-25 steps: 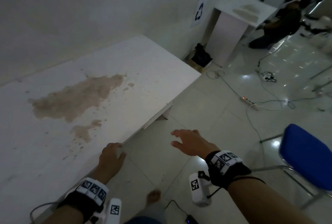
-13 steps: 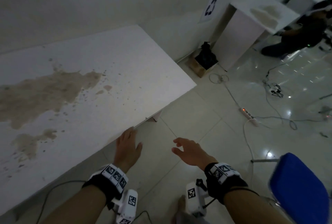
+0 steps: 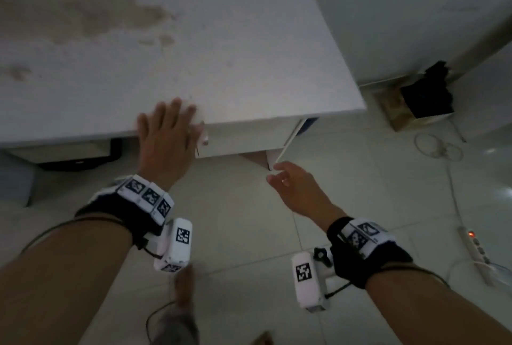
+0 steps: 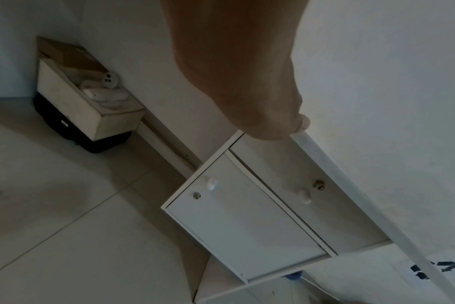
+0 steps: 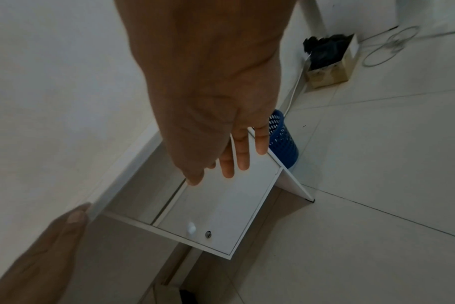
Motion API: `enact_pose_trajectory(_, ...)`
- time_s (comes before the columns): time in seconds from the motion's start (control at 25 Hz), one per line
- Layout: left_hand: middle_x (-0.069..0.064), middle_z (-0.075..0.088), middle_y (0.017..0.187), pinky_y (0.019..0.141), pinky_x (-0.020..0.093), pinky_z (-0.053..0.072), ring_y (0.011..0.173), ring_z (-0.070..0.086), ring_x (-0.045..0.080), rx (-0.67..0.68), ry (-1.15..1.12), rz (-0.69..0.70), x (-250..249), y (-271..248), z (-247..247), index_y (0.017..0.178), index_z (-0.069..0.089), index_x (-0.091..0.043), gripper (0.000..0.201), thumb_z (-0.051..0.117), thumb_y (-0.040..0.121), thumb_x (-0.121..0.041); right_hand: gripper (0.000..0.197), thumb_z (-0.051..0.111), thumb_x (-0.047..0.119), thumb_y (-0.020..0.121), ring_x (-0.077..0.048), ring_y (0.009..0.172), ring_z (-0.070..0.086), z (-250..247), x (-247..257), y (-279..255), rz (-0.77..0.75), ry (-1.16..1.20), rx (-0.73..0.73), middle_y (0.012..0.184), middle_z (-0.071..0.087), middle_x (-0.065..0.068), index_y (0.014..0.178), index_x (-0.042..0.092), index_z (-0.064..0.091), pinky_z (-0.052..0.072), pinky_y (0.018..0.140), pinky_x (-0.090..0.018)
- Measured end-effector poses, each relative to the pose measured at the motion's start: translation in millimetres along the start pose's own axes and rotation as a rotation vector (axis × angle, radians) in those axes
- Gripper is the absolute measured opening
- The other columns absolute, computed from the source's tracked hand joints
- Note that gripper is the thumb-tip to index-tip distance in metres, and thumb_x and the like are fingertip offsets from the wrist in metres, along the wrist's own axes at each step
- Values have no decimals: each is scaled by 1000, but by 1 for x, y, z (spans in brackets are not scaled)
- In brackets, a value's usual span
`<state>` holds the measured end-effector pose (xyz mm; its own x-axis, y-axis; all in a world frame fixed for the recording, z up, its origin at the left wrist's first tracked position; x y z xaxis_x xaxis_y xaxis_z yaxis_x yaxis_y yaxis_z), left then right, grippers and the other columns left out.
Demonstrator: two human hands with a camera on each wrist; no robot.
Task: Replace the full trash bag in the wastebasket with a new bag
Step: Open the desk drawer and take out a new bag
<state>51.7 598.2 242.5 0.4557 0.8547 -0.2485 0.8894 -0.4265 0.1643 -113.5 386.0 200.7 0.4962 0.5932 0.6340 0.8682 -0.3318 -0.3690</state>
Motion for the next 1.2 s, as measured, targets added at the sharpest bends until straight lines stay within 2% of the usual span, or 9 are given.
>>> enact_pose_trajectory(0.24,5,42,149,110,52,21,137,34,31,-283,89,52,6,0,8,139,45,-24,50,25,101,-50,48,54,50,92,-12,92,60,28,-3,77,-151,208,-133,105,60,1,128,18,51,50,77,-26)
enact_pose_trajectory(0.4,7,51,139,104,45,25,125,43,30,-422,102,94,5,-4,5,133,50,-19,54,23,102,-52,51,54,52,91,-11,89,60,35,2,130,-144,271,-216,93,59,8,127,16,49,43,80,-25)
enact_pose_trajectory(0.52,9,54,133,100,43,27,120,45,30,-476,109,116,6,-4,5,131,52,-17,56,21,102,-54,53,58,51,90,-16,100,59,34,-2,160,-139,345,-286,99,58,5,127,14,49,43,86,-26)
enact_pose_trajectory(0.64,8,55,131,99,42,27,119,46,30,-497,113,128,8,-4,8,130,53,-17,57,21,102,-54,50,57,50,90,-16,96,60,27,4,174,-188,405,-374,95,59,7,124,15,50,44,85,-27)
enact_pose_trajectory(0.76,8,57,129,96,40,27,116,47,30,-519,120,135,8,-5,6,128,55,-16,55,23,102,-53,43,47,50,93,-27,102,62,18,17,189,-247,363,-425,110,65,-7,114,14,57,48,94,-39)
enact_pose_trajectory(0.84,8,57,130,97,41,28,117,47,30,-510,109,135,8,-5,5,128,56,-17,55,24,102,-53,33,43,33,94,-36,110,59,16,23,199,-271,272,-401,119,62,-19,112,12,60,47,97,-47)
enact_pose_trajectory(0.96,7,55,134,99,43,29,121,46,29,-477,94,129,8,-4,5,129,55,-18,55,25,101,-54,26,38,13,98,-33,98,62,15,26,191,-257,91,-449,108,64,-21,105,3,61,49,81,-34)
enact_pose_trajectory(1.08,7,53,137,102,45,28,124,45,30,-433,62,120,6,-4,4,130,56,-18,53,29,100,-53,35,32,32,104,-12,69,57,20,16,137,-245,302,-527,79,61,-3,89,9,54,39,61,-21)
enact_pose_trajectory(1.2,7,53,139,105,50,28,128,44,32,-394,-10,97,7,-4,0,130,57,-19,48,37,99,-49,37,32,35,103,6,60,49,37,0,75,-215,377,-486,71,50,12,87,10,53,36,54,-7)
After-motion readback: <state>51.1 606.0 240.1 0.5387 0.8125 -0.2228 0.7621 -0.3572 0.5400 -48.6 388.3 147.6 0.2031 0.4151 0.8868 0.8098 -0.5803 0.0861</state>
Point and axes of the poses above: each hand's wrist, its own y-axis towards the middle knuckle, its own z-axis out of the palm, x = y × z, the point moved 9 cm from there along y, towards the middle knuckle
